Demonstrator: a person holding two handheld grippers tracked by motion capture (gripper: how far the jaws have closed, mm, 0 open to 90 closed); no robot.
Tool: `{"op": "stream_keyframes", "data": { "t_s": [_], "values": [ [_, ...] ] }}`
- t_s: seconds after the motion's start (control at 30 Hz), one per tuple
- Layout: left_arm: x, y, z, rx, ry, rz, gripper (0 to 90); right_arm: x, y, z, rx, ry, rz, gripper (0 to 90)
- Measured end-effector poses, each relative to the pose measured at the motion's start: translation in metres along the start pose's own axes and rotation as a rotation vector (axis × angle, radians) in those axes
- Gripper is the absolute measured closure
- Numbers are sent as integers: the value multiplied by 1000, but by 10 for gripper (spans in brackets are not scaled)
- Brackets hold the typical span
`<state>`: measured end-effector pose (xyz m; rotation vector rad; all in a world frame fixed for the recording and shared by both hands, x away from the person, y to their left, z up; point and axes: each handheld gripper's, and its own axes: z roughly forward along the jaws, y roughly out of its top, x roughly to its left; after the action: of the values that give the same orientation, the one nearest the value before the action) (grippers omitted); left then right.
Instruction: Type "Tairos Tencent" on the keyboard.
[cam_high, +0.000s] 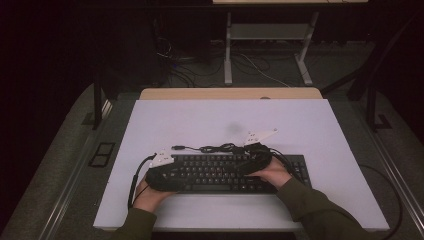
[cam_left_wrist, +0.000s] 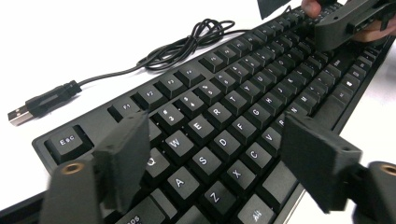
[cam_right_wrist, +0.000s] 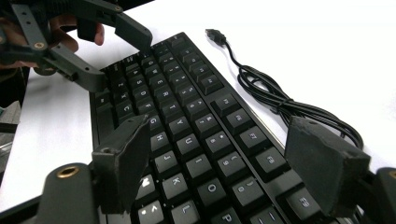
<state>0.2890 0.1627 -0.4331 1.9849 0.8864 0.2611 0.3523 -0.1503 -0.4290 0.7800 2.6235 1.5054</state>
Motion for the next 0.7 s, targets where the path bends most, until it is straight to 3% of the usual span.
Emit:
{"op": "stream_keyframes", "data": {
  "t_s": [0.37,0.7],
  "values": [
    [-4,2,2,-23,16,13,88,0,5,6,9,5,-2,408],
    [-6,3,5,-11,17,16,0,3,6,10,54,6,-27,706]
  ]
}}
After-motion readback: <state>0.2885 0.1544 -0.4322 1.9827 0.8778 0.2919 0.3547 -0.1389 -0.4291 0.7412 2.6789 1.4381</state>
